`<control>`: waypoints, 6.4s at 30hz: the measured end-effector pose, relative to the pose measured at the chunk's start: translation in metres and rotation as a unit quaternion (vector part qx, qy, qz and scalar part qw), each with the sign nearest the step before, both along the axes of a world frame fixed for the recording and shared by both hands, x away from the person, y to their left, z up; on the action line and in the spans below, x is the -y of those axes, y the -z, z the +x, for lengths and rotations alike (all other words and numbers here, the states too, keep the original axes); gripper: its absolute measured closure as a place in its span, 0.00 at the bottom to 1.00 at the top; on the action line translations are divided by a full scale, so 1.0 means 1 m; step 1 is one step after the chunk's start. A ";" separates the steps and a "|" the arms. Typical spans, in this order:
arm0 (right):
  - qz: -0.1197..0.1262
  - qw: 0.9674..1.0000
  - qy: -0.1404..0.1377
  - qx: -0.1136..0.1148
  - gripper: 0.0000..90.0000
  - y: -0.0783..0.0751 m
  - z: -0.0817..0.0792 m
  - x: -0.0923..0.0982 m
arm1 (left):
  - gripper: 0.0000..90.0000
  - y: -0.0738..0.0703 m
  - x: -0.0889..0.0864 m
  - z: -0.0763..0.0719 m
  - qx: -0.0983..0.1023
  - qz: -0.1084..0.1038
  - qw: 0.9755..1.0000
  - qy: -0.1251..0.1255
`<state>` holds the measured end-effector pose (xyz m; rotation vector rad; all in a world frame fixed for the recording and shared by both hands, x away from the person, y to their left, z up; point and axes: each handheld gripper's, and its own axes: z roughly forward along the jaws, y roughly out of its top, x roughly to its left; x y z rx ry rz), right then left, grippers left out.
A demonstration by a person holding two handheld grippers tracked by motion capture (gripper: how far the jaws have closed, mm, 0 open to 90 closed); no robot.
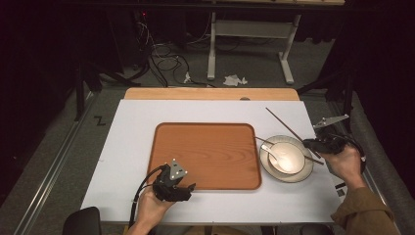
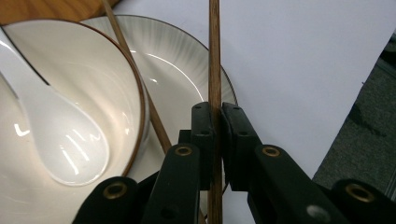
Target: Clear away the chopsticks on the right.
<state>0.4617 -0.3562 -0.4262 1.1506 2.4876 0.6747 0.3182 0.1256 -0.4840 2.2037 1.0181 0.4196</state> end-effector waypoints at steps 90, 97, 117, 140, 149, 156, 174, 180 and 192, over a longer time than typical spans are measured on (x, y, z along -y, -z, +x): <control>0.011 0.999 0.002 -0.048 0.90 0.061 -0.056 -0.178 | 0.36 -0.005 0.019 0.010 0.006 -0.006 0.999 0.051; 0.011 0.999 0.006 -0.051 0.88 0.061 -0.056 -0.177 | 0.36 -0.005 0.019 0.010 0.006 -0.007 0.999 0.050; 0.048 0.998 -0.022 -0.043 0.70 0.053 -0.066 -0.177 | 0.36 -0.005 0.018 0.009 0.010 -0.008 0.999 0.048; 0.129 0.987 -0.092 0.015 0.40 0.009 -0.105 -0.144 | 0.36 -0.006 0.017 0.010 0.017 -0.012 0.999 0.041; 0.107 0.991 -0.059 0.051 0.32 -0.017 -0.104 -0.104 | 0.36 -0.007 0.015 0.010 0.019 -0.014 0.999 0.037; 0.091 0.993 -0.016 0.077 0.39 -0.028 -0.098 -0.071 | 0.36 -0.008 0.014 0.010 0.023 -0.016 0.999 0.031; 0.065 0.990 0.061 0.112 0.53 -0.020 -0.056 -0.001 | 0.36 -0.010 0.009 0.009 0.033 -0.020 0.999 0.014; 0.028 0.995 0.070 0.068 0.55 0.000 -0.040 0.004 | 0.36 -0.010 0.005 0.006 0.035 -0.021 0.999 0.006; -0.002 0.999 0.041 0.014 0.58 0.022 -0.030 0.003 | 0.37 -0.009 0.001 0.003 0.032 -0.021 0.999 0.000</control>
